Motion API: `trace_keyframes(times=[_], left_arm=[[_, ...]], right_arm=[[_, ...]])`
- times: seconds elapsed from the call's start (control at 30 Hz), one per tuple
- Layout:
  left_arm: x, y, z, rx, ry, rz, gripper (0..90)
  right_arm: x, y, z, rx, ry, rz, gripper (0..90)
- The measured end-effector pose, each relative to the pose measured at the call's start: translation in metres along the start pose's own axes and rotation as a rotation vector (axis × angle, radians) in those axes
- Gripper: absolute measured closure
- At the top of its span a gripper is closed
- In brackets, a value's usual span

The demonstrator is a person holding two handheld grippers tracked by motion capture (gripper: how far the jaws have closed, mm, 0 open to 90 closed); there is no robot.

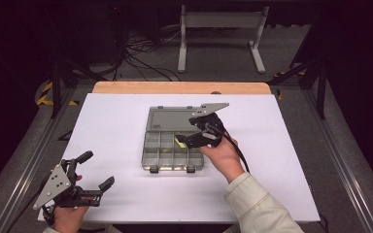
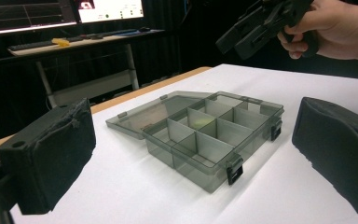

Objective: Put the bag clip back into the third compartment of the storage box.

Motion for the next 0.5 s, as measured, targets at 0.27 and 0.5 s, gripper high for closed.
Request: trace_keyframes(times=[0.27,0.5], left_arm=[[0.000,0.000,0.000,0.000,0.003,0.000,0.1],[0.000,0.000,0.000,0.005,0.004,0.002,0.2]], right_arm=[[0.006,-0.017,-0.003,-0.009,-0.020,-0.001,17.9],[0.008,-0.034,-0.002,-0.027,-0.027,0.012,15.4]])
Point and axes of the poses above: each handheld gripper's, and its own axes: y roughly forward along the jaws, z roughly out of its underside, x roughly to its left, the point moved 2 cm from there along y, roughly forward along the jaws, and after that the axes turned 5 degrees about -x, right-handed, at the moved point
